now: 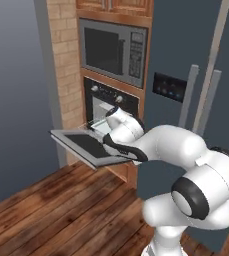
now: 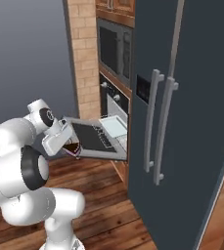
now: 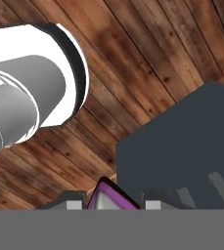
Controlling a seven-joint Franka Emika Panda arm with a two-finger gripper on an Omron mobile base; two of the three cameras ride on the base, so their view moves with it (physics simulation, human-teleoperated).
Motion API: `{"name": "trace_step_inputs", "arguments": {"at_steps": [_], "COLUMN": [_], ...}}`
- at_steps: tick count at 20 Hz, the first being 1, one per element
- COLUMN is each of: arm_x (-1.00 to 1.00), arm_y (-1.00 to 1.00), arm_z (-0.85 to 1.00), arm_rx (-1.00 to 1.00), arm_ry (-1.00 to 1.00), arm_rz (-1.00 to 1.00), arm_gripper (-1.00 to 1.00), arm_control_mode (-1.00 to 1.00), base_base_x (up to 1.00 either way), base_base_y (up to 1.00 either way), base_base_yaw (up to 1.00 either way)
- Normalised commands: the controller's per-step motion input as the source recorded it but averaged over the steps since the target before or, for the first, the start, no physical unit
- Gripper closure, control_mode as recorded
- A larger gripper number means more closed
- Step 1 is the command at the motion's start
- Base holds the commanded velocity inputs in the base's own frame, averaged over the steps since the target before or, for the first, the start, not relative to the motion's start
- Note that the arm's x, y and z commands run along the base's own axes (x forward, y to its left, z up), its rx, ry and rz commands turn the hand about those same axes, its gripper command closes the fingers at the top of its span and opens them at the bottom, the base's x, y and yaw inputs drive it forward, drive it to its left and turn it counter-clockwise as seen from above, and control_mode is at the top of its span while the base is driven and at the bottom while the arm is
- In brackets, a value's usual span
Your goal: Take the baked cake out of the oven and place it on the plate for cooling. Then close the oven door.
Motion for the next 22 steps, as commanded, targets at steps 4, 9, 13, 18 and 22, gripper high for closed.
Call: {"name": "trace_step_inputs", "arguments": {"at_steps": [4,9,13,18,22], "arm_x": [0.0,0.0,0.0,0.0,0.0], "arm_y": [0.0,0.0,0.0,0.0,0.0], "arm_z": [0.0,0.0,0.0,0.0,0.0], "arm_rx": [0.0,0.0,0.0,0.0,0.0], "arm_ry": [0.0,0.0,0.0,0.0,0.0], "arm_rz": [0.0,0.0,0.0,0.0,0.0], "arm_gripper": [1.0,1.0,1.0,1.0,1.0], "arm_control_mode": [1.0,1.0,1.0,1.0,1.0], "base_base_x": [-1.0,-1.0,-0.83,-0.3,-0.01], "base_base_y": [0.0,-0.06,-0.32,-0.29,-0.1], "base_base_yaw": [0.0,-0.01,-0.31,-0.59,-0.62]}}
